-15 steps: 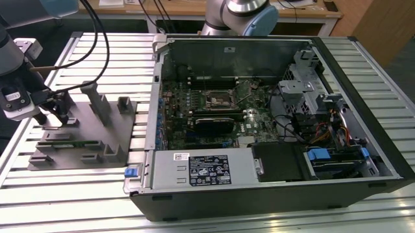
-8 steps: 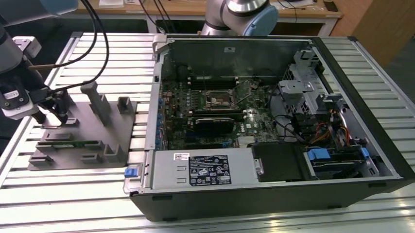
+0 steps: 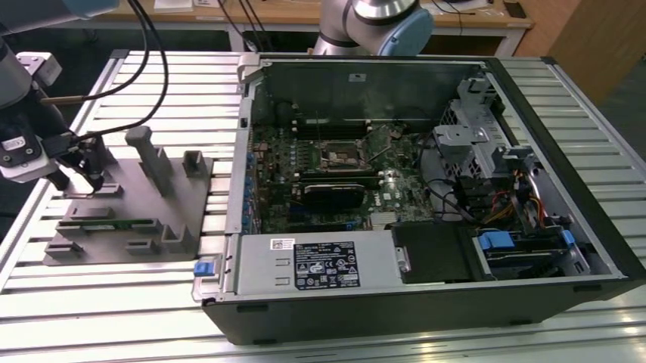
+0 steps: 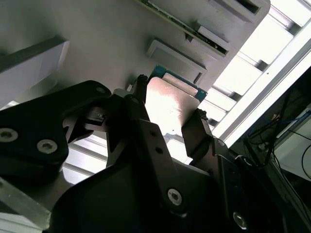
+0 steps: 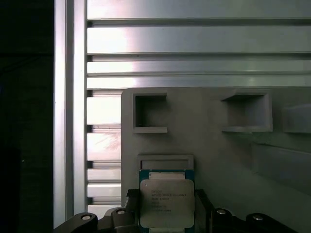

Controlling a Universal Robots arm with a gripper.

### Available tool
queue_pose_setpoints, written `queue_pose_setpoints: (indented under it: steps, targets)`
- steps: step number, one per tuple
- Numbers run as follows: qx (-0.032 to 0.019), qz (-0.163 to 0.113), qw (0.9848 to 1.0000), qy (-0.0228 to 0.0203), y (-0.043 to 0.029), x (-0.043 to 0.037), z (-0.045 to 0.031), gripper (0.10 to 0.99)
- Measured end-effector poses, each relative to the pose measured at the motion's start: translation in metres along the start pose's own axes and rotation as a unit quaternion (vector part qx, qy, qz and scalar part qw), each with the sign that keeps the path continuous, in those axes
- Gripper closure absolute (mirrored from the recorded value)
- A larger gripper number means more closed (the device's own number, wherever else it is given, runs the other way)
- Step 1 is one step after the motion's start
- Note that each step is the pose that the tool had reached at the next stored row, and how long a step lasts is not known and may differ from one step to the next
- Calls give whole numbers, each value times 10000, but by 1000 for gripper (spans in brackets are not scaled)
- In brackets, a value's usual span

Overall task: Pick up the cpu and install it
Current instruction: 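Pick up the cpu and move it towards the insertion slot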

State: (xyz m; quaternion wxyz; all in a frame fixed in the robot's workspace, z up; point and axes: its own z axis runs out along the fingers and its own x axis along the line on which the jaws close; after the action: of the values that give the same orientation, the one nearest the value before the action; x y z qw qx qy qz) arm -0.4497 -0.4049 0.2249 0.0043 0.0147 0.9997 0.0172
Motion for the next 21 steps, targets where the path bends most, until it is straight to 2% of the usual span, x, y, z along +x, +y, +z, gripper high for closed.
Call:
queue_pose_setpoints:
  steps: [21]
  targets:
    - [0, 0, 10000, 0, 7, -2, -177, 545]
